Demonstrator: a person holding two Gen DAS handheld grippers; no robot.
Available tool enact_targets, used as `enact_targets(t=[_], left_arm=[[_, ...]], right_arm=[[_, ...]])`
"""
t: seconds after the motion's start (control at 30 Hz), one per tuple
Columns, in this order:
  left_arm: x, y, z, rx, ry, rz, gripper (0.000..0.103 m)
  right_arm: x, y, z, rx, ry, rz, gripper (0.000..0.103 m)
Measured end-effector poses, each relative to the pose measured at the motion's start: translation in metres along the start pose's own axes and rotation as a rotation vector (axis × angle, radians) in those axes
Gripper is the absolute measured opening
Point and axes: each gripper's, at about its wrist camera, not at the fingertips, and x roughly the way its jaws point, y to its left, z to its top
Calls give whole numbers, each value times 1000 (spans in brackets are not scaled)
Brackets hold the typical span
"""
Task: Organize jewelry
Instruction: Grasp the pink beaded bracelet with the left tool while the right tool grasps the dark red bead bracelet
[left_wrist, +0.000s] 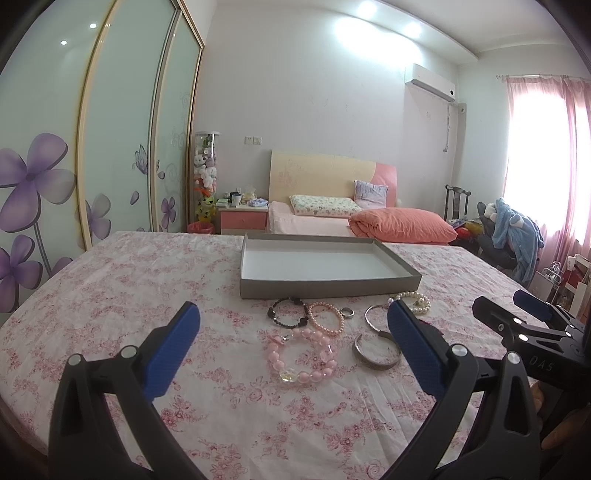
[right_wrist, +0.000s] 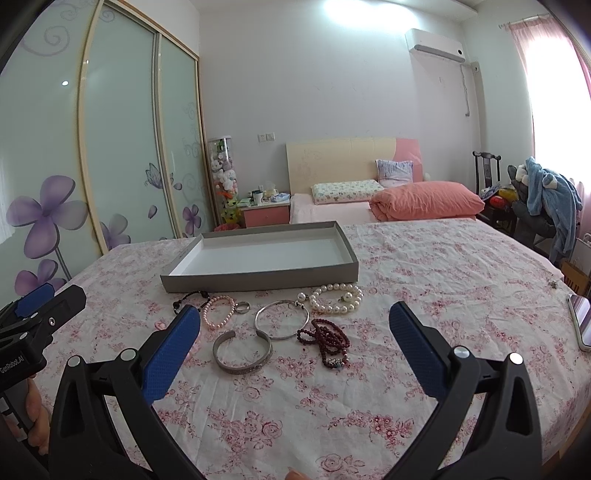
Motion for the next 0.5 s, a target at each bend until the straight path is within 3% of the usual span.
enact_targets(t=[0.23, 0.5], left_arm=[[42, 9, -5, 4, 141, 9, 99], [90, 26, -10, -40, 330, -29, 99]], right_arm=[[38, -24, -6, 25, 167, -33, 100], [98, -38, -13, 24, 433, -35, 69]])
